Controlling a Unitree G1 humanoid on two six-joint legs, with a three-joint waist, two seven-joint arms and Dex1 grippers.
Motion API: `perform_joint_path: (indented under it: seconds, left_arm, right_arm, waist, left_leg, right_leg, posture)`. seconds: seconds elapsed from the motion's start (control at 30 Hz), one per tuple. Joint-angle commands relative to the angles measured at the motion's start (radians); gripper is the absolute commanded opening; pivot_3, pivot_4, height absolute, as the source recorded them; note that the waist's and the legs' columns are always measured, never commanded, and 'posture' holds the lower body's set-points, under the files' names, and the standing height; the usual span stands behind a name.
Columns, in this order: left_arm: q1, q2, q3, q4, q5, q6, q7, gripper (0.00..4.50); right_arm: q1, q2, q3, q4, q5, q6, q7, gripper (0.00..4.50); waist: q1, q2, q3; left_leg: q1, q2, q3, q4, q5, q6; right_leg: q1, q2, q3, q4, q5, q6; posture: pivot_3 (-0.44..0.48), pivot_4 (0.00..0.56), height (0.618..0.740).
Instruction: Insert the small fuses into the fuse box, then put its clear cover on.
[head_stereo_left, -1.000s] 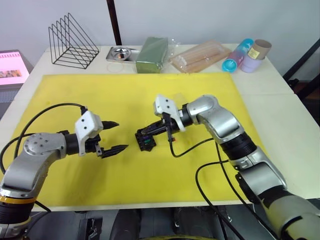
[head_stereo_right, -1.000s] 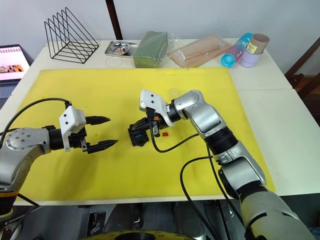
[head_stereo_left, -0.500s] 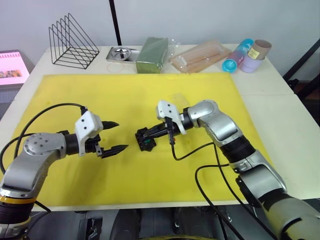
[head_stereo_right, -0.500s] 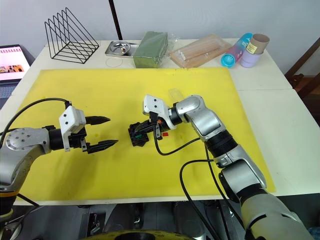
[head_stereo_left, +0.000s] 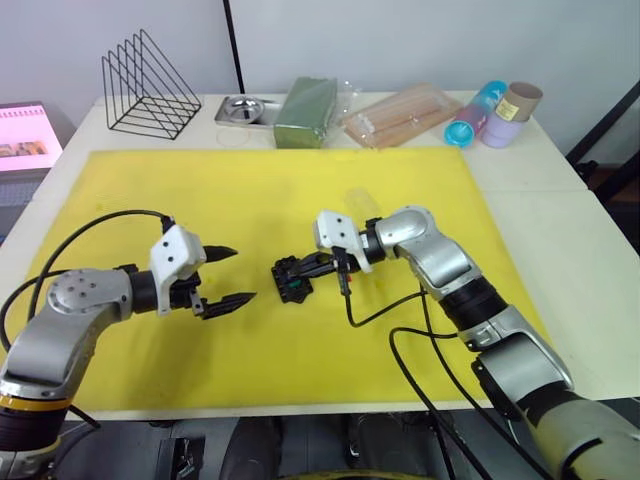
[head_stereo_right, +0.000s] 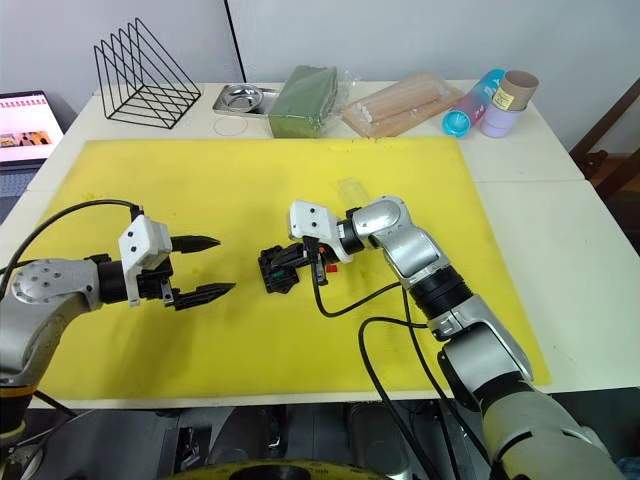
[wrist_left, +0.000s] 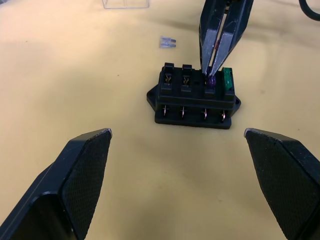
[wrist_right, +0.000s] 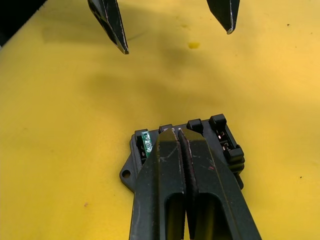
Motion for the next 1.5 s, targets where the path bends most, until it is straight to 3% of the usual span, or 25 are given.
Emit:
perform_joint_path:
  seconds: [0.03, 0.47, 0.77, 1.03, 1.23, 1.5]
  left_arm:
    - [-0.007, 0.012, 0.035, -0.027, -0.015, -0.008, 0.000, 4.50]
    - [0.005, 0.027, 0.093, -0.046, -0.068, 0.015, -0.009, 4.50]
    - [0.110, 0.124, 0.220, -0.104, -0.134, 0.099, -0.049, 4.50]
    - [0.237, 0.183, 0.378, -0.106, -0.144, 0.120, -0.098, 4.50]
    - [0.293, 0.191, 0.447, -0.096, -0.143, 0.110, -0.122, 4.50]
    - [0.269, 0.178, 0.406, -0.110, -0.146, 0.111, -0.103, 4.50]
  right_arm:
    - [0.031, -0.014, 0.042, 0.062, -0.077, 0.012, -0.015, 0.05]
    - [-0.019, -0.022, -0.139, -0.191, 0.120, 0.215, -0.012, 0.05]
    - [0.009, -0.264, -0.206, -0.302, 0.111, 0.225, 0.053, 0.05]
    - [0.093, -0.483, -0.265, -0.303, 0.097, 0.178, 0.117, 2.60]
    - [0.146, -0.561, -0.317, -0.289, 0.108, 0.159, 0.112, 4.46]
    - [0.176, -0.546, -0.312, -0.325, 0.127, 0.219, 0.095, 4.46]
  waist:
    - [0.000, 0.000, 0.000]
    - [0.001, 0.000, 0.000]
    - [0.001, 0.000, 0.001]
    - [0.000, 0.001, 0.002]
    - [0.000, 0.000, 0.002]
    - [0.000, 0.000, 0.003]
  left_leg:
    - [0.001, 0.000, 0.000, 0.000, 0.000, 0.000]
    - [-0.006, 0.000, 0.000, 0.000, 0.000, 0.000]
    - [-0.007, 0.000, 0.000, 0.000, 0.000, 0.000]
    - [-0.007, 0.000, 0.001, -0.001, 0.000, 0.000]
    - [-0.007, 0.000, 0.001, -0.001, 0.000, 0.000]
    - [-0.007, 0.000, 0.001, 0.000, 0.000, 0.000]
  right_leg:
    - [0.001, 0.000, 0.000, 0.000, 0.000, 0.000]
    - [-0.006, 0.000, 0.000, 0.000, 0.000, 0.000]
    - [-0.007, -0.002, 0.000, -0.001, 0.000, 0.000]
    - [-0.008, -0.001, 0.000, -0.001, 0.000, -0.001]
    - [-0.008, -0.001, 0.001, -0.001, -0.002, -0.003]
    - [-0.008, -0.001, 0.001, -0.001, -0.002, -0.003]
  posture:
    - [0.000, 0.150, 0.740]
    - [0.000, 0.150, 0.740]
    - [0.000, 0.150, 0.740]
    - [0.000, 0.150, 0.740]
    - [0.000, 0.150, 0.740]
    - [0.000, 0.150, 0.740]
